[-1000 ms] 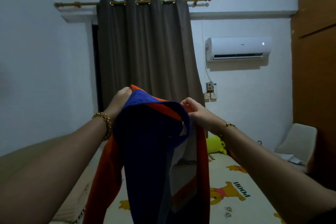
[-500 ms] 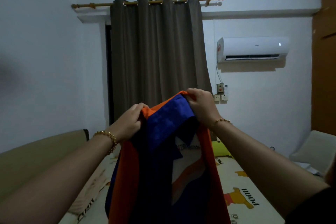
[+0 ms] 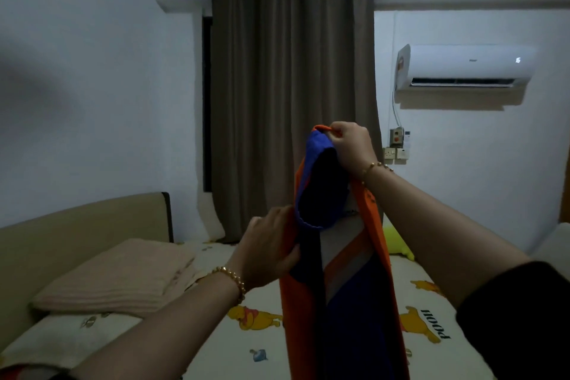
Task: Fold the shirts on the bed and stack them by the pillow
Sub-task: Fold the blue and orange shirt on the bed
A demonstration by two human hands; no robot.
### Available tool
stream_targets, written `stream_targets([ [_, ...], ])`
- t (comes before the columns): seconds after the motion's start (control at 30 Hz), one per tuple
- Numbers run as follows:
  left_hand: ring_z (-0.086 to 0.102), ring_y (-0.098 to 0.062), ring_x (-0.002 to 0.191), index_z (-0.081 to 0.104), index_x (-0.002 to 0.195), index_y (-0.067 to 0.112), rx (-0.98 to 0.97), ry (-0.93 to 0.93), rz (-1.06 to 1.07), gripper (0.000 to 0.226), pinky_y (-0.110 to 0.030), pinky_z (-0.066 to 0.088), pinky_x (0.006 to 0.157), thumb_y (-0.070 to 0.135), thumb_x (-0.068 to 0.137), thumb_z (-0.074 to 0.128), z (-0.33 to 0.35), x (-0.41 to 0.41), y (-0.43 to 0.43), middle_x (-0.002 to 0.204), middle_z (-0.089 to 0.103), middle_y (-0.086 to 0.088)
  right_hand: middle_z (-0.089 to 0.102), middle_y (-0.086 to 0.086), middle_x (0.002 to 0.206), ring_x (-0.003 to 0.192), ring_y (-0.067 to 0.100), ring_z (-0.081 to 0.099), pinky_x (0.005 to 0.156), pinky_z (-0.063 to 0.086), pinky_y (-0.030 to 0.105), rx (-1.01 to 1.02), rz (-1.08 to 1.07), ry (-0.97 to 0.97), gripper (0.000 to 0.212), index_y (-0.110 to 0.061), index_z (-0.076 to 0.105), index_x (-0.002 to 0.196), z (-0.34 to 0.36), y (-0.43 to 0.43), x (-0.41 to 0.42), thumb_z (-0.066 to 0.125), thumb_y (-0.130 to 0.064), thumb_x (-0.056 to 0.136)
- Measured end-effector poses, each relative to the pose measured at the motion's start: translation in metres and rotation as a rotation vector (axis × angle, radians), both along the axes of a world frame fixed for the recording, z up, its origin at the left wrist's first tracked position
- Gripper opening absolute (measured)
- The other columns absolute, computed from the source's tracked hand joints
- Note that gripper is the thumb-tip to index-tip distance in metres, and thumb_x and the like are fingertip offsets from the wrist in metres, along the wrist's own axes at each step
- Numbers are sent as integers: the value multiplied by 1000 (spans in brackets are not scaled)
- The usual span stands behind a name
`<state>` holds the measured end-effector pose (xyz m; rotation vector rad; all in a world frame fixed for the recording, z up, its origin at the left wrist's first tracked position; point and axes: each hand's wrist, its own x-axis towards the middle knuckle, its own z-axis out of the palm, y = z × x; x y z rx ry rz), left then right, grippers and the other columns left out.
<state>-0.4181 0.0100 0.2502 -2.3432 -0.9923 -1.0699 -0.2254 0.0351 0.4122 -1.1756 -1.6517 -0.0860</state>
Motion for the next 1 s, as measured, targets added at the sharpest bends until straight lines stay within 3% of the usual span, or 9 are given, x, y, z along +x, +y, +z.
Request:
stream_targets([
  [0.1,46,-10,115,27,145,19,24,29,59,82,-24,37,97,63,79,49,-3,-2,12,141,36,1,58,0,68,65,12,54,62,45,28,-6,10,72,29,-18,58,66,5,8,-13,53,-24,94],
  [0.2,48,-13,112,35,140,20,-14,-82,33,79,-25,43,94,64,77,50,10,-9,31,140,36,-1,58,0,65,63,11,53,60,43,25,16,60,131,30,-12,61,69,9,13,-35,55,-28,93],
  [0.37,60,-20,80,57,99,6,-9,-465,-89,17,-38,55,72,19,89,59,48,-34,62,104,58,-11,57,-3,63,59,6,52,56,42,19,44,42,134,29,-19,60,67,12,20,-56,58,-31,93],
  [0.4,59,-21,73,58,91,4,52,-493,-86,11,-38,54,65,15,90,56,55,-45,69,93,61,-13,58,-3,65,60,7,53,56,42,19,46,28,140,28,-18,62,69,11,21,-55,58,-32,93],
  [0.47,50,-11,57,58,75,1,155,-507,-14,21,-22,47,51,15,89,49,74,-72,81,71,60,-10,59,-2,67,60,7,54,54,40,18,35,-11,112,25,-15,65,75,7,21,-52,59,-33,92],
  [0.53,41,-3,52,55,70,6,31,-588,-7,21,-12,35,50,10,89,47,98,-95,87,64,54,0,59,-3,65,57,6,52,51,36,14,14,-62,22,25,-15,65,76,-4,21,-53,59,-33,92],
  [0.67,58,-17,70,55,74,19,-359,-866,-143,20,-30,47,65,26,93,52,142,-119,92,74,61,0,57,-2,60,49,7,49,47,39,16,-68,-69,-24,27,-16,64,74,-37,29,-75,55,-32,94],
  [0.83,59,-12,66,60,75,21,-377,-556,-100,22,-20,40,52,38,89,61,168,-149,88,72,62,2,64,5,68,59,16,58,56,49,28,-105,-114,70,29,-13,68,80,-74,40,-104,51,-29,97],
  [1.0,57,-3,85,56,105,29,-512,-115,-108,42,-22,48,73,46,72,75,175,-185,84,93,59,16,62,5,85,79,17,58,73,48,31,-221,-59,378,30,-11,63,95,-75,42,-129,37,-25,102],
])
